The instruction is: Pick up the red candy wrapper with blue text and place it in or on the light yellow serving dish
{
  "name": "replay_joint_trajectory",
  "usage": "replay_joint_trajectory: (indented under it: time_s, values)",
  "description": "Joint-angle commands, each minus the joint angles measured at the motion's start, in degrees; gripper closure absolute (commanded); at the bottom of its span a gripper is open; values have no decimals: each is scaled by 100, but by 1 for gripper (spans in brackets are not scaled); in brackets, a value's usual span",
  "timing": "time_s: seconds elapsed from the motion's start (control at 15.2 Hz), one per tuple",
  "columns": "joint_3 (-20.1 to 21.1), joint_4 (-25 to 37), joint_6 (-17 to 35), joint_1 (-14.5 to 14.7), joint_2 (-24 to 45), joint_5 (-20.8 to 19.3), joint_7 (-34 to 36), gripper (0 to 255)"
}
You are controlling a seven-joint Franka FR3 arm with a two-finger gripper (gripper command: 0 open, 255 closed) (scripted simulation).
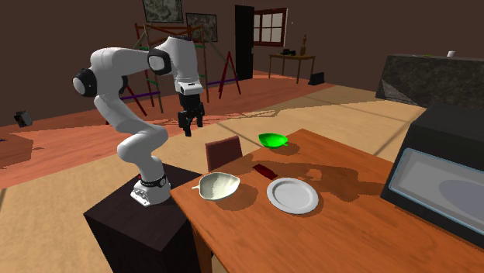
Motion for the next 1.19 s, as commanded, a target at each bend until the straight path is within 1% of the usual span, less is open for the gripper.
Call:
replay_joint_trajectory:
  time_s: [0.0,0.26,0.53,0.86,1.12]
  values:
    - [0,0,0,0,0,0,0,0]
    - [361,-143,611,-20,487,292,644,0]
    - [710,-147,1226,-51,1100,524,1265,0]
    - [1115,41,1964,-112,2015,695,2029,0]
    - [1404,341,2497,-177,2837,709,2649,0]
